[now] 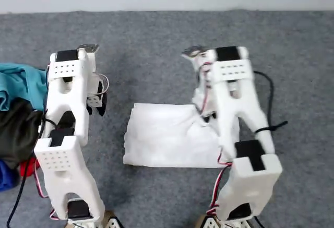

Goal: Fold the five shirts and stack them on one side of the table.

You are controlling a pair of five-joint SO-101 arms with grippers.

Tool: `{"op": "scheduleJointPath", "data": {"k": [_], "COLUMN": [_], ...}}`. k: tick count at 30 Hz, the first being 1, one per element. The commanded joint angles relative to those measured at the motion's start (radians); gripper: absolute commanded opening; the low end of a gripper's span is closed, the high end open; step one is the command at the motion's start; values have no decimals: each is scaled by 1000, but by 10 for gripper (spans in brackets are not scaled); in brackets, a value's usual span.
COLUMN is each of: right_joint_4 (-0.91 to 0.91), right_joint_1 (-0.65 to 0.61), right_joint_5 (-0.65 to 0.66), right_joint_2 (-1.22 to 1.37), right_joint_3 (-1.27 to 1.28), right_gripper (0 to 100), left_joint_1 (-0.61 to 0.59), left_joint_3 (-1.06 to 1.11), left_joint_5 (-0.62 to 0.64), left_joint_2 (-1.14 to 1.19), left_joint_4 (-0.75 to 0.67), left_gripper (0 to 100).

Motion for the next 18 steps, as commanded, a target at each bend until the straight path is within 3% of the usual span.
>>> {"op": "scheduleJointPath", "data": {"k": [1,18], "right_joint_4": [12,-156], "right_joint_1": [-91,-325], "right_joint_5": [-25,-83], "right_joint_2": [-58,-56], "right_joint_3": [0,0], "right_gripper": [10,10], "left_joint_1": [-8,-8], "left_joint_3": [-25,-25], "left_joint_5": [-31,-32], "left_joint_2": [-44,-43], "left_joint_4": [9,8], "left_gripper": [124,124]}}
